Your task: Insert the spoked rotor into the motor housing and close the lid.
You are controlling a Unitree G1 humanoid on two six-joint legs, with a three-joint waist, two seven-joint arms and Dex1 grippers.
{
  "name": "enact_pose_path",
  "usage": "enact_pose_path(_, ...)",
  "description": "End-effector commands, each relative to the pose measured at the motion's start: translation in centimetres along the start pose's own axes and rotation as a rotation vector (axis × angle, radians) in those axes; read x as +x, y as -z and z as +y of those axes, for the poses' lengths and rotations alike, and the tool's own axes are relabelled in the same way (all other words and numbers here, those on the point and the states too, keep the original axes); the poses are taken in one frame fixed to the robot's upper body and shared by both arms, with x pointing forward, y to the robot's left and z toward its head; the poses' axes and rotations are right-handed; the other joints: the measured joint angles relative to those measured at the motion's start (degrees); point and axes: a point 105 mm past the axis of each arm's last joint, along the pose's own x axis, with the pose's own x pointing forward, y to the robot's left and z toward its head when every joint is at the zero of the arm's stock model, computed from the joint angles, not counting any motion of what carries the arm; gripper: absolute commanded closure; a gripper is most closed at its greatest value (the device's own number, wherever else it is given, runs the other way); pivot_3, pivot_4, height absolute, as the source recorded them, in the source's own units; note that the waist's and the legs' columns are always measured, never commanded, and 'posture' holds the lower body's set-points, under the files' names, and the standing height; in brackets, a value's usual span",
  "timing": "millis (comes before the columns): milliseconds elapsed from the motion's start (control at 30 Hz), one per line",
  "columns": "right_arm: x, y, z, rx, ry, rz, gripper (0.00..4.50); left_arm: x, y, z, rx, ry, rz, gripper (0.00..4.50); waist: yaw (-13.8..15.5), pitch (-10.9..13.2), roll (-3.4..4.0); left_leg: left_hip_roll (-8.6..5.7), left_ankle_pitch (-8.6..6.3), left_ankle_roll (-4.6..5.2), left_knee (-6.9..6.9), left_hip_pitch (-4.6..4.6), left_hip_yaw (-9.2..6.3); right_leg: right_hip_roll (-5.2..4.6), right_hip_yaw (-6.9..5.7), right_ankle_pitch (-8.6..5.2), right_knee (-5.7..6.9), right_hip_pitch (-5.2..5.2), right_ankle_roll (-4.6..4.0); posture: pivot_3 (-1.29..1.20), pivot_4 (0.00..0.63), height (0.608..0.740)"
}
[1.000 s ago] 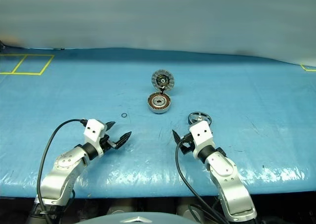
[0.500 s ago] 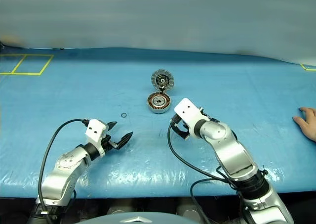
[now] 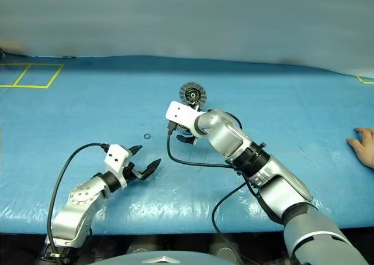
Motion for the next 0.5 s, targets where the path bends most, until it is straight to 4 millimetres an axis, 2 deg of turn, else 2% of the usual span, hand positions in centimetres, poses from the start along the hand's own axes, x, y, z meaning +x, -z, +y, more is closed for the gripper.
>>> enact_pose_path(33, 0.1, -0.5, -1.0, -0.035, 0.017, -0.012, 0.02, -0.1, -1.3, -0.5, 0.028, 0.01, -0.056, 0.0, 0.0, 0.0, 0.01, 0.0, 0.0, 0.0, 0.0, -0.02, -0.01, 0.0, -0.01, 0.0, 0.0, 0.0, 0.0, 0.0, 0.15, 0.74)
enact_pose_path(233, 0.8, 0.1, -1.4, -0.027, 0.015, 0.01, 0.02, -0.1, -1.2, -0.5, 0.022, 0.006, -0.058, 0.0, -0.2, 0.0, 0.07, 0.02, 0.01, -0.01, 0.0, -0.01, 0.02, 0.0, 0.0, 0.02, 0.01, -0.02, 0.02, 0.0, 0.15, 0.74)
enact_pose_path(400, 1.4, 1.6, -0.6, 0.018, -0.048, 0.058, 0.02, 0.1, -1.3, -0.4, 0.022, 0.007, -0.062, 0.0, -0.4, 0.1, 0.09, 0.03, 0.01, -0.02, 0.0, 0.0, 0.02, 0.0, -0.01, 0.02, 0.02, -0.02, 0.02, 0.0, 0.15, 0.74)
enact_pose_path(500, 1.7, 2.6, 0.7, 0.053, -0.114, 0.1, 0.99, 0.2, -1.3, -0.4, 0.023, 0.009, -0.065, 0.0, -0.3, 0.1, 0.09, 0.03, 0.01, -0.01, 0.0, 0.03, 0.01, 0.0, -0.01, 0.02, 0.02, 0.02, 0.02, 0.0, 0.15, 0.74)
